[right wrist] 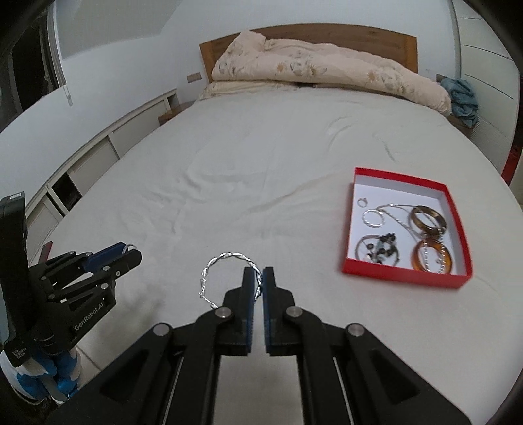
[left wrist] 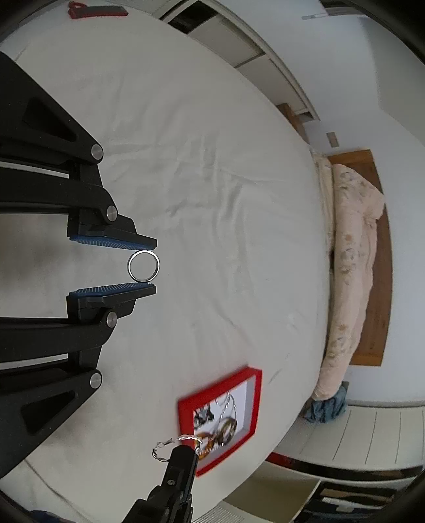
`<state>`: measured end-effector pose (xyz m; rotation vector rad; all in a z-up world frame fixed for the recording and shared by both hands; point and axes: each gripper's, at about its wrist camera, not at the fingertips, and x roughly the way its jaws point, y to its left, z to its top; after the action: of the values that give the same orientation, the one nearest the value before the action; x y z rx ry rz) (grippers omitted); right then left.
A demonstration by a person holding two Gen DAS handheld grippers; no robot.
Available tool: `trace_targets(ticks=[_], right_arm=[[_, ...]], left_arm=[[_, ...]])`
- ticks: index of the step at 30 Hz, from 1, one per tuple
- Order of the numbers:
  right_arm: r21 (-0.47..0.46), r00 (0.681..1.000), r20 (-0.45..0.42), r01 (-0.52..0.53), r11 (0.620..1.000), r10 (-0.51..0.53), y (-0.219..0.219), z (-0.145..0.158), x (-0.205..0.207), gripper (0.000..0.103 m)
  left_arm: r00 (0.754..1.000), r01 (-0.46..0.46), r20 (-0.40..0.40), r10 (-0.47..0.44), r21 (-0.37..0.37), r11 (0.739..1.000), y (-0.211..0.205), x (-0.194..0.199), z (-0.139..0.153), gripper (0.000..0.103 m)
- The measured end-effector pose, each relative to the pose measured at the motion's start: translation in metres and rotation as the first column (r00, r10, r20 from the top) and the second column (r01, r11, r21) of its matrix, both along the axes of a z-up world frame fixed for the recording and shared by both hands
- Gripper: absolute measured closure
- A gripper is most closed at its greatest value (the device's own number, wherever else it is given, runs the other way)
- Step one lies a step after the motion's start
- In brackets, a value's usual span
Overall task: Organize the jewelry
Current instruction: 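Carry the twisted hoop and small silver ring over the red box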
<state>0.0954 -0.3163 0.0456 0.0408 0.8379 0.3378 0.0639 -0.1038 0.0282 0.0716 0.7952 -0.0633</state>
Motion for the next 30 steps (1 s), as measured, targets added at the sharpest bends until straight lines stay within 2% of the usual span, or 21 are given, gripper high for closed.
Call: trace_targets(ticks=[14, 23, 30], right_arm=[[0.035, 0.995, 0.077, 0.066, 0.997, -0.069, -0.058, 0.046, -0.058, 0.099], [0.078, 0.982, 0.119, 0.141, 0.987, -0.149, -0.115, 0.061, -0.078, 0.099], [0.072, 0.972, 0.133, 0.187, 0.98, -0.195, -0.155, 0.063, -0.071, 0.099]], left_arm=[[0.993, 0.082, 0.087, -0.086, 0.045, 0.996, -0.061, -0.039, 0.054, 0.083], [0.982, 0.162, 0.088, -0.168, 0.071, 0.984, -0.113, -0.04, 0.067, 0.083], [0.97, 0.224, 0.074, -0.231, 0.092, 0.97, -0.154, -0.023, 0.067, 0.083]])
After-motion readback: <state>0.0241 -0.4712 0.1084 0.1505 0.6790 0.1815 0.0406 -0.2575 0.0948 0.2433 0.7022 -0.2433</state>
